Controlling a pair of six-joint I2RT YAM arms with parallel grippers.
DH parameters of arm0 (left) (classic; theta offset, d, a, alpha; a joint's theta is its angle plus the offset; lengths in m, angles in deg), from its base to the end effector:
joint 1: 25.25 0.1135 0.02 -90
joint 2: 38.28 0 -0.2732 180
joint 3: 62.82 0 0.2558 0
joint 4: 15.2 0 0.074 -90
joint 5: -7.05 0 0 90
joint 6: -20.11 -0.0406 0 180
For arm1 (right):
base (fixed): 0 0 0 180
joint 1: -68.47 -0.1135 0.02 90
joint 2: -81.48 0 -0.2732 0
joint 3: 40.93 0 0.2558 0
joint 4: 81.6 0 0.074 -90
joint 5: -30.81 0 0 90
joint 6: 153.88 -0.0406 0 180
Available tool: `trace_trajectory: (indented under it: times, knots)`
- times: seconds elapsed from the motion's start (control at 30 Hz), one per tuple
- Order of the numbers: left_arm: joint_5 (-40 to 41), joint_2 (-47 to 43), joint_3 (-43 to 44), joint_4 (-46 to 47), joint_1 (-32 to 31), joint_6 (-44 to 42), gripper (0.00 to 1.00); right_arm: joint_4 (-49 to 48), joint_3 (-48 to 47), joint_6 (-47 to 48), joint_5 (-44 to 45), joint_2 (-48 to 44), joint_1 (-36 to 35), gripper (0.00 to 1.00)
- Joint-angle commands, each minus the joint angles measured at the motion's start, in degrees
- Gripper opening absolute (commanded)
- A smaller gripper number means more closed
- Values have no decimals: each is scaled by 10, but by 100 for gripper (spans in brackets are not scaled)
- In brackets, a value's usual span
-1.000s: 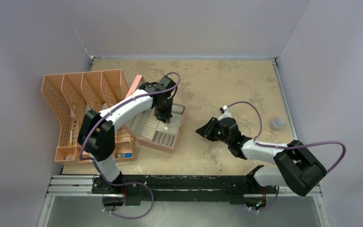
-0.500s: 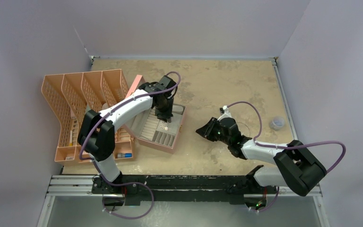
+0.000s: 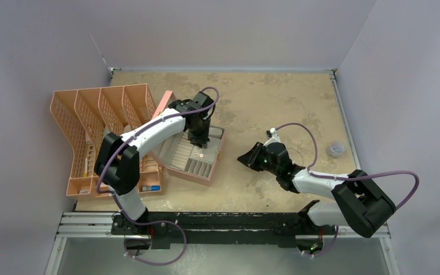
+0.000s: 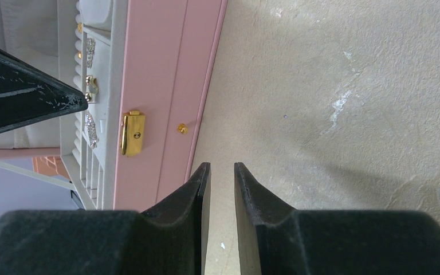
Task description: Organize the mixed jewelry
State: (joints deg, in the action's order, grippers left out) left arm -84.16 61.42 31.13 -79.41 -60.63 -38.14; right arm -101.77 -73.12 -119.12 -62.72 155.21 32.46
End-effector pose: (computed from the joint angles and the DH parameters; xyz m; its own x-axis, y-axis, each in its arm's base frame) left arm 0.2929 -0.2090 0.2495 -0.9591 0.0358 -0.2810 0.0942 0.9758 -0.1972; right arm 0.1939 0.1440 0.1644 -0.6883 0.5135 -0.5125 -0.1188 0.6171 0.7779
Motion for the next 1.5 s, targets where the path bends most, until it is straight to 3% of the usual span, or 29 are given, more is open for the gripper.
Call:
trace_trajectory:
  times: [0.0,1.47]
  knots:
    - [-3,-26,4,-1,-2,-16,0,-21,-3,8,15,-3,-2,24]
    - [-8,-24,-10,11,-2,-13,0,-20,-2,5,17,-4,-2,23]
